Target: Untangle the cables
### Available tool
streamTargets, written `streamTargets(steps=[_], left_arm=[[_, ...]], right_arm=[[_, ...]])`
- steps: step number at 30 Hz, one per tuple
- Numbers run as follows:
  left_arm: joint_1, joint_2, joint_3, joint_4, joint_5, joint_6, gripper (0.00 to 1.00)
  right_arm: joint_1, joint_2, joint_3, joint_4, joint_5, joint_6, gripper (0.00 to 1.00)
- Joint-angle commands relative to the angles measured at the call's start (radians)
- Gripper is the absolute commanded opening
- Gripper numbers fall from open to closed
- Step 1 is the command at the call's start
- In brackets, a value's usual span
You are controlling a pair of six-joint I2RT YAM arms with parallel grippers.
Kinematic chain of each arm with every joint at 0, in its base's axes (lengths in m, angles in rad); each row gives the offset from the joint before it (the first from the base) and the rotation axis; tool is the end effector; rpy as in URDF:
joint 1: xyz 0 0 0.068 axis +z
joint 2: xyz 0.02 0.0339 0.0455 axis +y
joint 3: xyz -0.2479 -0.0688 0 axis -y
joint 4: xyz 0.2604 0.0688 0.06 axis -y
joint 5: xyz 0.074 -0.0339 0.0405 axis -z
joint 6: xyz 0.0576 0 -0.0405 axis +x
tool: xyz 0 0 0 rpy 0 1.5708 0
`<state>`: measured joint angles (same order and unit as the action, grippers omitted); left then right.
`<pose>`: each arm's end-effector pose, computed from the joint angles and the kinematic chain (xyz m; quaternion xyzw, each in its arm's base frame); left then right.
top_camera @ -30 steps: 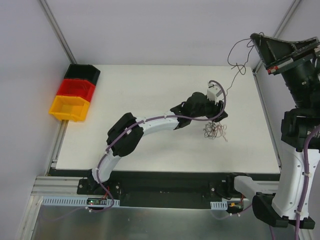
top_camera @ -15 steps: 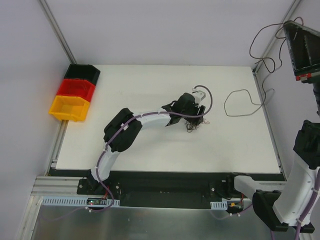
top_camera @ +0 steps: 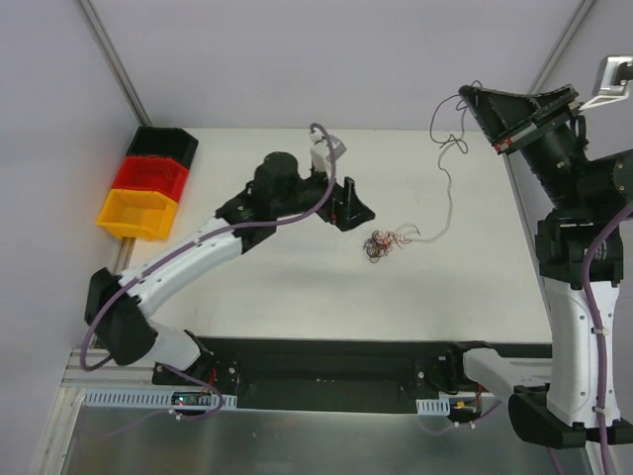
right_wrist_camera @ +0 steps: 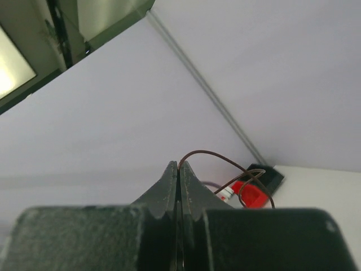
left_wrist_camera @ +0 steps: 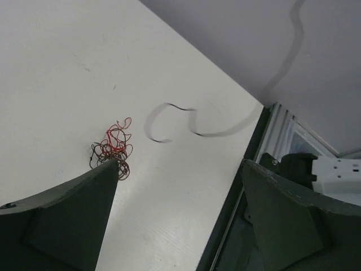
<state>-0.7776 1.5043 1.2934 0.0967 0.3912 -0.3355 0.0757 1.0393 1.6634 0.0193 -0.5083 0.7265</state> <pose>0.2676 -0.2943 0.3505 0.2867 0.6859 -0.4681 0.4777 0.1675 0.0408 0.6026 -0.0747 0.4821 0.4415 0.7531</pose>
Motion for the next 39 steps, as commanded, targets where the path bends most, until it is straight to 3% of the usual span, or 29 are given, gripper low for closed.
streamTargets(steps=[1,5,10,13,18,23,27,32,39], left_arm=[[0.079,-0.211,-0.112,-0.092,0.052,-0.037,0.89],[0.176,-0.418,-0.196,-0.219,-0.032,-0.019,0.90],[0.199,-0.668,-0.272,-0.391,-0.306,0.046,0.96],[0.201,-0.804,-0.302,-0.477,-0.440,0.033,0.98],[0.201,-0.966,-0.353,-0.561,-0.505,0.003,0.99],[0.201,-0.948,-0.365,-0.589,-0.506,-0.010,0.99],[0.201,-0.866,-0.318,-0.594,-0.511,0.012,0.99],[0.201,-0.829,-0.273,-0.594,-0.523,0.010,0.99],[0.201,-0.846,-0.313,-0.594,-0.534,-0.016,0.99]], right_arm=[[0.174,-0.030,-0.005,0.139,0.010,-0.027,0.00],[0.372,0.092,0.082,0.131,0.008,-0.079,0.00],[0.498,0.232,0.134,0.129,0.001,-0.116,0.00],[0.527,0.246,0.046,0.156,0.034,-0.142,0.00],[0.565,0.251,-0.247,0.269,0.063,-0.142,0.00],[0.625,0.359,-0.419,0.361,0.036,-0.102,0.00],[0.651,0.422,-0.393,0.367,-0.001,-0.090,0.00],[0.656,0.401,-0.386,0.306,0.017,-0.136,0.00],[0.703,0.378,-0.519,0.216,0.034,-0.271,0.01]])
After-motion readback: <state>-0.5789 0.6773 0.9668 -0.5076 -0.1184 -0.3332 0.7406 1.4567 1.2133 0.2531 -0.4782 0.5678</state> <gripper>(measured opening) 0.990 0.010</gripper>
